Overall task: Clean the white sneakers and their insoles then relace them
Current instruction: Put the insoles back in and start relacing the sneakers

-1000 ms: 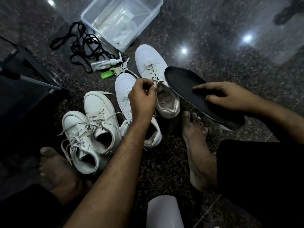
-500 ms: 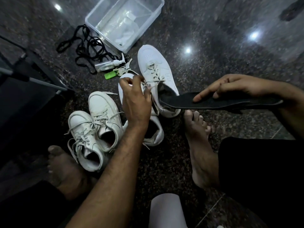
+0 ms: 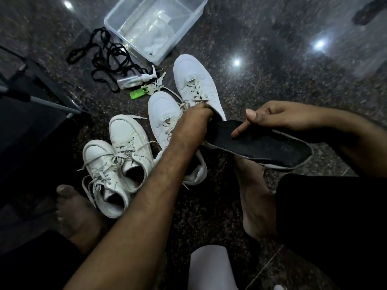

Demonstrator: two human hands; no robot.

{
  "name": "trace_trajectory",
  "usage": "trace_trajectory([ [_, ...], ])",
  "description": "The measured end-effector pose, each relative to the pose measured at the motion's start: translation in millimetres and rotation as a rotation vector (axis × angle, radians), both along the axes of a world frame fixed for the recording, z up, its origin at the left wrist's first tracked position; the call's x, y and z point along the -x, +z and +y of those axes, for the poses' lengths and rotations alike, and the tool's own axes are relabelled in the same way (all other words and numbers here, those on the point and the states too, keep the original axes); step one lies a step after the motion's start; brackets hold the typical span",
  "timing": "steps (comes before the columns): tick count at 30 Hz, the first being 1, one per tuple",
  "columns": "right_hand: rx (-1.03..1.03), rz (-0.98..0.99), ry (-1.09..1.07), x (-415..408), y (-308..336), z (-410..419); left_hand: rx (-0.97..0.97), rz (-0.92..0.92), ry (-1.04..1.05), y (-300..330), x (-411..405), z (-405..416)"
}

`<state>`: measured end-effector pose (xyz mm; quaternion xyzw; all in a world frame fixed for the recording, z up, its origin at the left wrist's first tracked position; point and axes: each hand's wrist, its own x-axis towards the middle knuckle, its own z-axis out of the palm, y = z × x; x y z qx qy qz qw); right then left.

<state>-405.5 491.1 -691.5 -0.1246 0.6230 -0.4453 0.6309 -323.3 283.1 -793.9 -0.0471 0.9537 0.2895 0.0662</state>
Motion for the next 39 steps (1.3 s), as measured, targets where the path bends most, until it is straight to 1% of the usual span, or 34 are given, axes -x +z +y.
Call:
trace_trajectory([
  [2,-0.008,0.027,-0.001,-1,-2,-1,0.128,-0.136,0.005,3,8,6],
  [4,0.002,0.093,0.021,-1,-5,-3,0.289,-0.159,-0.057,9,15,11],
  [6,0.002,0.127,0.008,-1,-7,-4,0.375,-0.171,-0.109,14,22,9],
  [11,0.002,0.229,0.022,-4,-15,-8,0.455,-0.292,-0.1,12,39,-1],
  [17,-0.008,0.255,0.001,-6,-15,-13,0.48,-0.291,-0.118,15,40,-4],
  [20,-0.001,0.272,0.002,-11,-16,-17,0.455,-0.317,-0.128,20,39,-10],
  [22,0.007,0.295,-0.04,-15,-18,-19,0.453,-0.268,-0.17,21,38,-17],
  [24,0.001,0.308,-0.088,-16,-19,-19,0.515,-0.112,-0.241,23,36,-27],
  [27,-0.018,0.379,-0.068,-20,-24,-19,0.621,0.091,-0.286,22,29,-44],
  [30,-0.032,0.427,-0.057,-30,-29,-26,0.569,0.182,-0.268,15,25,-52],
  [32,-0.036,0.454,-0.055,-36,-34,-33,0.531,0.187,-0.205,18,26,-52],
  [35,-0.056,0.508,-0.051,-41,-40,-43,0.484,0.054,-0.119,26,33,-48],
  [37,-0.117,0.582,-0.045,-41,-44,-48,0.396,-0.046,-0.091,24,36,-45],
  [39,-0.176,0.671,-0.021,-38,-48,-54,0.315,-0.092,-0.075,22,37,-44],
])
